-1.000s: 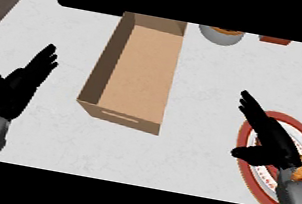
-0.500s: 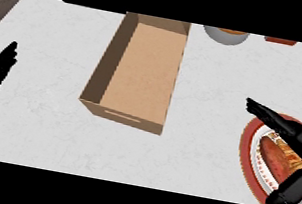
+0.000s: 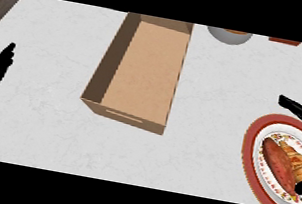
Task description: Pick the sweet potato from the plate and place it in the cardboard box
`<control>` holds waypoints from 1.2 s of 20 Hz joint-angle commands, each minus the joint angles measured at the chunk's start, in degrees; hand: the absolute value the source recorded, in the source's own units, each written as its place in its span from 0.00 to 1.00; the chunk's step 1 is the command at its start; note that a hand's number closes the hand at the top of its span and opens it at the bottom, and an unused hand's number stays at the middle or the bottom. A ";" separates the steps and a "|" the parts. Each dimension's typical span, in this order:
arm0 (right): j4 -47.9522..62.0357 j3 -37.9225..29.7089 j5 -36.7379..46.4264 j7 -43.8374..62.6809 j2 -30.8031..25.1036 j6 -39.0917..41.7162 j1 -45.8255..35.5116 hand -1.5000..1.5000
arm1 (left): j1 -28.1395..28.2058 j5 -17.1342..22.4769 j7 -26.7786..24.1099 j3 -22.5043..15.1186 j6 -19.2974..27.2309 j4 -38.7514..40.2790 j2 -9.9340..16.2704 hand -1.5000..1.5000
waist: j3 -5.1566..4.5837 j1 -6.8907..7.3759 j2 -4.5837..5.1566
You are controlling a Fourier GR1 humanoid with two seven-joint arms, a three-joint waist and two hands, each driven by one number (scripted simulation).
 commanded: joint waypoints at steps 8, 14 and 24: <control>3.42 15.61 25.78 -21.16 -10.36 -4.85 -7.73 0.00 | -3.39 -2.69 1.20 -1.42 1.41 0.88 -1.88 0.50 | -0.40 0.97 -0.07; 11.39 23.77 35.07 -25.90 -8.26 -10.89 -12.12 0.00 | -2.64 -3.69 2.78 -1.71 2.71 0.09 -3.33 0.50 | -0.48 0.41 -0.47; 29.60 27.95 43.31 -29.34 1.39 -18.09 -21.54 0.00 | -1.04 -3.32 1.02 1.20 -0.69 1.32 -2.72 0.50 | -0.57 -0.88 -0.72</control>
